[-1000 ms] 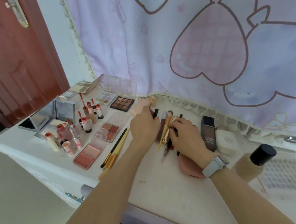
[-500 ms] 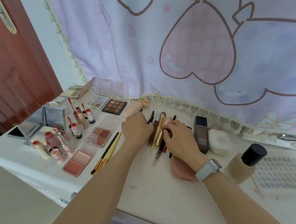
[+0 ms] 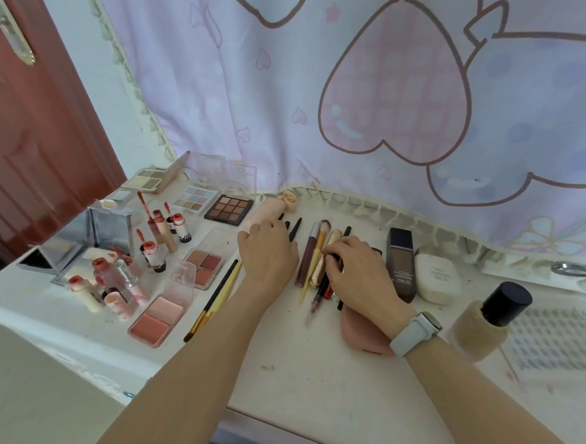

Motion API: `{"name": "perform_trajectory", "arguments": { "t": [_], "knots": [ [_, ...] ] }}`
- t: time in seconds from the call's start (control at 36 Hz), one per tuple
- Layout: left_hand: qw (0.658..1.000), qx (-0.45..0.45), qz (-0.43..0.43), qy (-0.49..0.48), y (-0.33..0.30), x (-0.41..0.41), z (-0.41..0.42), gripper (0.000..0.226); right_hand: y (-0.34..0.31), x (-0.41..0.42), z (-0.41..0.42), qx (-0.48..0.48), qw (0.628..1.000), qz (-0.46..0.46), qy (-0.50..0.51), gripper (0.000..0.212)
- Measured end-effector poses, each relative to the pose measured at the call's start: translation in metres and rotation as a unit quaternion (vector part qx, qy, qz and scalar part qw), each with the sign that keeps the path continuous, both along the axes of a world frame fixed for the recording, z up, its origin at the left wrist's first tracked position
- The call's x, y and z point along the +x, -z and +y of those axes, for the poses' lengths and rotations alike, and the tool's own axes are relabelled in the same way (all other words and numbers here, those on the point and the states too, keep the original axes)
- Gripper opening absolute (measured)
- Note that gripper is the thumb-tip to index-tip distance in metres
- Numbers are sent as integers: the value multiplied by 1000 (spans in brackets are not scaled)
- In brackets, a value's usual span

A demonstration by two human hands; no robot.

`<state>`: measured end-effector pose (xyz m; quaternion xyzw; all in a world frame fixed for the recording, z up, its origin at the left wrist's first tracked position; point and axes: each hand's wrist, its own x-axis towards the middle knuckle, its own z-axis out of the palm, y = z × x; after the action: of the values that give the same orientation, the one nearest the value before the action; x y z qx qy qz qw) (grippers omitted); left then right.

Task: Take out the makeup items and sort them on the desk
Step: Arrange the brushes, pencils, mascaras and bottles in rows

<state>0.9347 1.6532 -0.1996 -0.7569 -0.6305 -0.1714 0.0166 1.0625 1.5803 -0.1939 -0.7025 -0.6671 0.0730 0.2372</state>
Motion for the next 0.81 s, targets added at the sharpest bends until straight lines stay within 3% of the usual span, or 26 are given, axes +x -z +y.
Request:
{"name": "perform_trajectory", "arguments": {
  "t": [0.22,0.44,0.67,0.81],
  "knots": [
    [1000,3,-6,-10,2,-1,5,32,1,0,-1,-2,1000,-14,-4,29],
    [999,-23,9,-24,-1,7,7,22,2,1,-1,2,1000,-20,-6,29],
    [999,-27,25,-13,-5,10,12,17,2,-2,-5,9,996,-85,-16,31],
    [999,-46,-16,-12,-7,10,14,21,1,-3,-6,9,995,-100,-17,31]
  ]
}}
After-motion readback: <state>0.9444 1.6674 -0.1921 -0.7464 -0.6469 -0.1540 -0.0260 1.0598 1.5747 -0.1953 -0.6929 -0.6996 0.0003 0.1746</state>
